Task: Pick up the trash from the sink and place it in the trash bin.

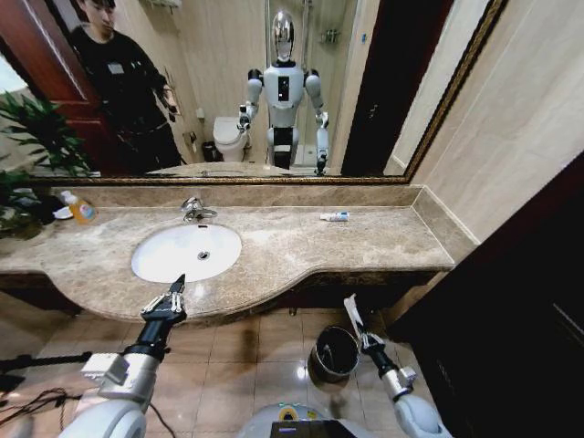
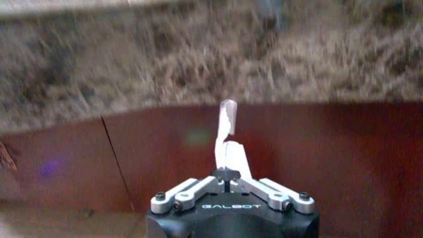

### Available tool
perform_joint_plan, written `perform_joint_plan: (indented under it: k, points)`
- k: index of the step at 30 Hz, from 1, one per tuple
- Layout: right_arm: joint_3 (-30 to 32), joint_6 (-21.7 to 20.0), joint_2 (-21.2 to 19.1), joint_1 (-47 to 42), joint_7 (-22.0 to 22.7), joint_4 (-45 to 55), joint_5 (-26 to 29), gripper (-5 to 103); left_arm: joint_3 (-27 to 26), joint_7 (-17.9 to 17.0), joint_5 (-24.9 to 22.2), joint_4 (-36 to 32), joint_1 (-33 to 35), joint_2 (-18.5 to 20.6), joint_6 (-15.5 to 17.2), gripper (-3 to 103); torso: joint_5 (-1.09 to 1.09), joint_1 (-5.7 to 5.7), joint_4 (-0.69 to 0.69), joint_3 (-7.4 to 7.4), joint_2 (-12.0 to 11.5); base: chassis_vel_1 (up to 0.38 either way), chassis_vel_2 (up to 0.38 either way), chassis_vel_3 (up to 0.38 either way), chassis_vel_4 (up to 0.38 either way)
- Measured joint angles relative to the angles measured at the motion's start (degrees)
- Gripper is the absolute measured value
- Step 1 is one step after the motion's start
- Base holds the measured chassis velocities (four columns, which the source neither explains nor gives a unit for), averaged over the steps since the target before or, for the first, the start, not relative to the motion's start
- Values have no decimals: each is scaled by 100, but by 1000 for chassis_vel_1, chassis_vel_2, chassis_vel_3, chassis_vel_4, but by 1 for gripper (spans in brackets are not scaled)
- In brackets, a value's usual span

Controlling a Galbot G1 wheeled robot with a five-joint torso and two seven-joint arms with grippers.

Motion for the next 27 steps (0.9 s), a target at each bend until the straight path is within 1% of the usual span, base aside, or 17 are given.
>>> perform_joint_plan:
  k: [2,4,5,7,8,9,11,12,19,21,24,25,26,27]
  points:
    - [-19,-57,19,66,-6,-143,-26,0,0,0,0,0,0,0,0,0,-3,0,1,0,0,0,0,0,0]
    - [-29,-144,84,188,-46,-454,-170,0,0,0,0,0,0,0,0,0,0,0,0,0,0,0,0,0,0]
    - [-29,-144,84,188,-46,-454,-170,0,0,0,0,0,0,0,0,0,0,0,0,0,0,0,0,0,0]
    - [-18,-137,223,443,-60,-1037,-500,0,0,0,0,0,0,0,0,0,-3,0,0,0,0,0,0,0,0]
    - [-16,-120,290,566,-64,-1318,-622,0,0,0,0,0,0,0,0,0,1,0,1,0,0,0,0,0,0]
    - [-16,-120,290,566,-64,-1318,-622,0,0,0,0,0,0,0,0,0,1,0,1,0,0,0,0,0,0]
    - [-30,-68,385,736,-64,-1690,-731,0,0,0,0,0,0,0,0,0,-3,0,0,0,0,0,0,0,0]
    - [-40,-47,460,838,-64,-1892,-792,0,0,0,0,0,0,0,0,0,-1,0,0,0,0,0,0,0,0]
    - [-67,-59,683,1189,-57,-2360,-985,0,0,0,0,0,0,0,0,0,-2,0,0,0,0,0,0,0,0]
    - [-68,-92,771,1348,-37,-2500,-1134,0,0,0,0,0,0,0,0,0,-1,0,0,0,0,0,0,0,0]
    - [-68,-169,787,1414,-20,-2551,-1225,0,0,0,0,0,0,0,0,0,-1,0,1,0,0,0,0,0,0]
    - [-73,-193,786,1446,-11,-2600,-1286,5,0,0,0,0,0,0,0,0,-3,0,0,0,0,0,0,0,0]
    - [-79,-194,786,1461,0,-2639,-1335,5,0,0,0,0,0,0,0,0,-2,0,0,0,0,0,0,0,0]
    - [-80,-191,786,1476,15,-2688,-1390,11,0,0,0,0,0,0,0,0,-1,0,0,0,0,0,0,0,0]
